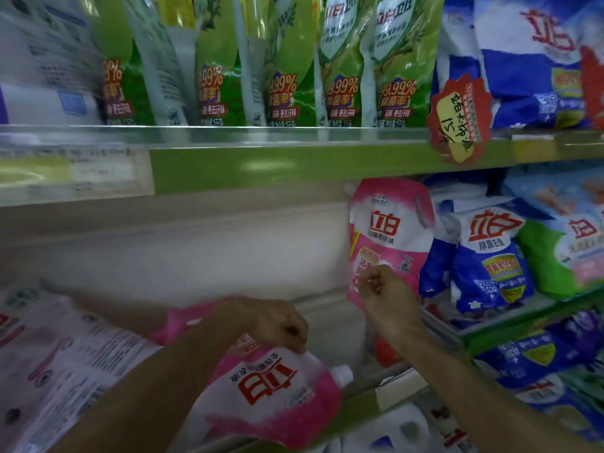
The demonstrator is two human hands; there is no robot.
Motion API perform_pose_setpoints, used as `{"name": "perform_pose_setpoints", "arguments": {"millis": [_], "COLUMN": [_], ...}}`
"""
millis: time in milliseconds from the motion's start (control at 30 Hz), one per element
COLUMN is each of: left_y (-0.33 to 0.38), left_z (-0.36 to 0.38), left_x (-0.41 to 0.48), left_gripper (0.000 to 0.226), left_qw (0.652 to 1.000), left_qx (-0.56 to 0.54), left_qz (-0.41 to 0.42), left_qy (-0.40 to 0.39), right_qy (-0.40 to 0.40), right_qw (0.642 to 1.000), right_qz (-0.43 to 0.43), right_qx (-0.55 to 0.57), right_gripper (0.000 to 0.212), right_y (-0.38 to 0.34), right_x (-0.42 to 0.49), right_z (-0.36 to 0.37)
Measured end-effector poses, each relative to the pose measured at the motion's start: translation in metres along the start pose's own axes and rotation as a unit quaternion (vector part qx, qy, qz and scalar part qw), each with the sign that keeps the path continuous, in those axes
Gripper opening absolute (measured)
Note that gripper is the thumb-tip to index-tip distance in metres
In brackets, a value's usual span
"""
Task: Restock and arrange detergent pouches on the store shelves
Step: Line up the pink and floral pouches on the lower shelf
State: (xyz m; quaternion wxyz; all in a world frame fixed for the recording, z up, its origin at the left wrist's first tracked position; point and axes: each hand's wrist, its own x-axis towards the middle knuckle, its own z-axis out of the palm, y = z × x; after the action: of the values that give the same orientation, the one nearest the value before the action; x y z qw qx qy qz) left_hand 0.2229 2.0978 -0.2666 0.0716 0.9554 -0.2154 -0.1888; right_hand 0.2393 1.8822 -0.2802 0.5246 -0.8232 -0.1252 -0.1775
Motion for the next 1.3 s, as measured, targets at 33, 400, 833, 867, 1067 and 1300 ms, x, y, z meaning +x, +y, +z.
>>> {"name": "perform_pose_setpoints", "arguments": {"millis": [33,400,833,867,1067,1300], "left_y": [-0.001,-0.001,-0.008,-0.009,-0.03,-0.041], "left_z": [-0.001,-0.044,-0.026,-0.023,-0.003,0.027], "left_x": [-0.003,-0.04,-0.059,-0.061,-0.074,-0.079], "left_gripper": [0.02,0.02,0.02,0.021,0.019,0.017], "left_qw": [0.999,0.868,0.441,0.433,0.424,0.51], "left_qx": [-0.025,-0.256,-0.615,-0.618,-0.606,-0.48], "left_qz": [0.003,0.042,-0.126,-0.132,-0.174,-0.198], "left_qy": [0.023,0.424,0.641,0.642,0.65,0.685], "right_qy": [0.008,-0.01,-0.224,-0.184,-0.089,-0.084], "right_qw": [1.0,0.97,0.917,0.923,0.971,0.971], "right_qz": [0.011,0.155,0.109,0.109,0.024,-0.016], "right_qx": [0.006,0.189,0.312,0.319,0.22,0.221], "right_gripper": [0.018,0.023,0.052,0.036,0.018,0.023], "right_y": [0.002,-0.004,-0.027,-0.033,-0.056,-0.056], "right_x": [0.002,0.01,-0.031,-0.028,-0.014,-0.013], "right_z": [-0.001,-0.003,0.048,0.052,0.062,0.068]}}
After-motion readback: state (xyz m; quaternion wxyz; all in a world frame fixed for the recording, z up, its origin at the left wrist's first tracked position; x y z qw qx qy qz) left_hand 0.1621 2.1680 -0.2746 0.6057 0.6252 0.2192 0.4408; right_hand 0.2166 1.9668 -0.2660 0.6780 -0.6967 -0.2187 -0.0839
